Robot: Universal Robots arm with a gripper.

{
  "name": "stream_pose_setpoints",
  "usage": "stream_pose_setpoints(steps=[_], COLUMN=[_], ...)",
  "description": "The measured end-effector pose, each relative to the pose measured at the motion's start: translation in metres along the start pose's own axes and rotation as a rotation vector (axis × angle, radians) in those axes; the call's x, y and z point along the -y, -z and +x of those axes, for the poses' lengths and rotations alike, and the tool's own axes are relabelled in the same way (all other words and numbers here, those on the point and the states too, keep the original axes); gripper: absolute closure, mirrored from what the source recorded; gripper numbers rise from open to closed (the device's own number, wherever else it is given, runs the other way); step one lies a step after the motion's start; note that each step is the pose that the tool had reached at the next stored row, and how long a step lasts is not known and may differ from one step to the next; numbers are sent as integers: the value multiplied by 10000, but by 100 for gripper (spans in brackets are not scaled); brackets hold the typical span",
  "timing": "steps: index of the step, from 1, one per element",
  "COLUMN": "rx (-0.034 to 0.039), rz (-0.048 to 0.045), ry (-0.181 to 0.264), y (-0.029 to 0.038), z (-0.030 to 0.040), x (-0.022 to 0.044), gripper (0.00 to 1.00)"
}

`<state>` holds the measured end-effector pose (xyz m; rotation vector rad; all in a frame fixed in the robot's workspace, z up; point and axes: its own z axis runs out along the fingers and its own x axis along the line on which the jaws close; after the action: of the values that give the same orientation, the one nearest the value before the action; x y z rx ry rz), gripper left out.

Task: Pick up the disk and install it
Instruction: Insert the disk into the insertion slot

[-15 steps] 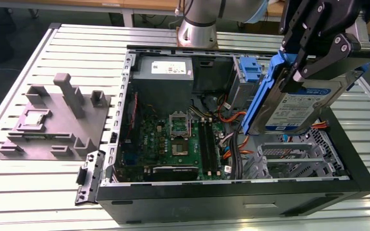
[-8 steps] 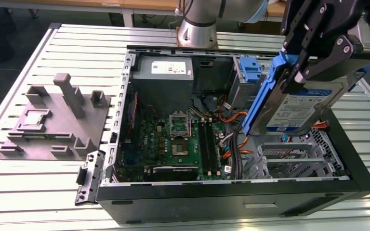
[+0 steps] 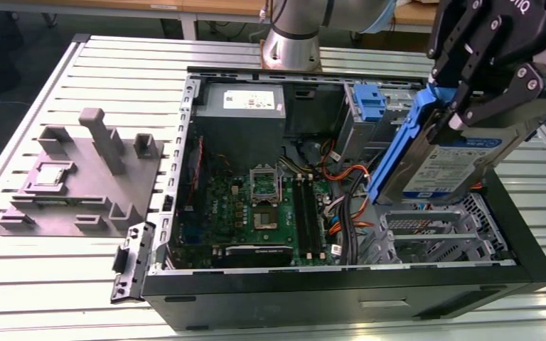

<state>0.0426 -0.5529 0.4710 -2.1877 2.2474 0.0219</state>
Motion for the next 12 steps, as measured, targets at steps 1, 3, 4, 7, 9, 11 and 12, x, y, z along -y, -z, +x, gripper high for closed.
stream_pose_setpoints(steps=[1,3,4,7,9,11,12], rx=[4,12,13,13,13,13,13], rz=[-1,-1,-1,-4,-6,-8,-8], ry=[0,0,0,0,0,-1,0], y=[-9,-26,-34,-63,-81,-99,-109], z=[15,45,55,62,65,70,72], x=[8,25,37,78,111,137,147], gripper=[64,64,64,64,64,64,64])
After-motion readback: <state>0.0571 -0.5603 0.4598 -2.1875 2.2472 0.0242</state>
